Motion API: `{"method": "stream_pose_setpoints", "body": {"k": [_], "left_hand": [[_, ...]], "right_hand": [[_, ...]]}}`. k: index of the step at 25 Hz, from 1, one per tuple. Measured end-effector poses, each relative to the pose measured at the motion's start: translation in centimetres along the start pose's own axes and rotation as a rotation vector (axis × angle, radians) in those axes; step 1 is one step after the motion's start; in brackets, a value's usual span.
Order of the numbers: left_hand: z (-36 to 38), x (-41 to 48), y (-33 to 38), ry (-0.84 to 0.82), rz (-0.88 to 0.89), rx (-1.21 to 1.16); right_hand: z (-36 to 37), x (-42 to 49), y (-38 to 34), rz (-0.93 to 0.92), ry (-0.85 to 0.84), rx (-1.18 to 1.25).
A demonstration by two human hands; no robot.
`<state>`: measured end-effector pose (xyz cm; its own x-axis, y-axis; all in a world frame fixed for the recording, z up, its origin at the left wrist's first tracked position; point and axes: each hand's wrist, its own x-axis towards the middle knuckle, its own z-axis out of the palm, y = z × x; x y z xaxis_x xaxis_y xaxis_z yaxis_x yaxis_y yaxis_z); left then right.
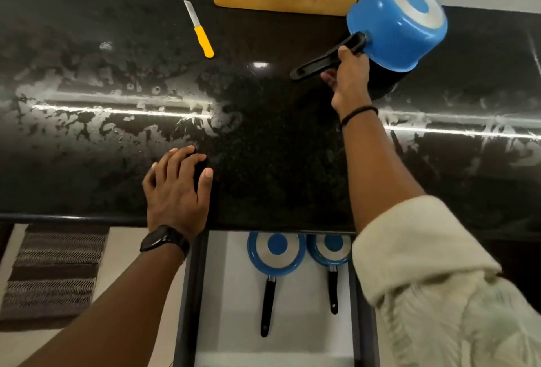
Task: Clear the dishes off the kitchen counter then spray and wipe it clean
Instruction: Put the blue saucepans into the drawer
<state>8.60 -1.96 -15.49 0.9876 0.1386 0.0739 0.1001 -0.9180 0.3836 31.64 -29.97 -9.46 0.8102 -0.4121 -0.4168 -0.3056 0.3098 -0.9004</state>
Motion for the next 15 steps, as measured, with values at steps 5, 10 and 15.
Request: {"method": "stream_pose_setpoints", "body": {"k": [5,10,15], "left_hand": [[-0.2,0.7,0.3,0.054,0.030,0.003],[0.1,0.7,0.4,0.088,0.026,0.044],[-0.4,-2.3,-1.5,0.099,0.046,-0.738]], "right_hand": [[-8.1,-18.2,7.3,0.001,-0.308,0.111],[-16.8,-32.4,17.1,-0.072,-0.427,-0.165],[-25.7,-38.0,24.6,-0.115,-0.492,-0.643]]}}
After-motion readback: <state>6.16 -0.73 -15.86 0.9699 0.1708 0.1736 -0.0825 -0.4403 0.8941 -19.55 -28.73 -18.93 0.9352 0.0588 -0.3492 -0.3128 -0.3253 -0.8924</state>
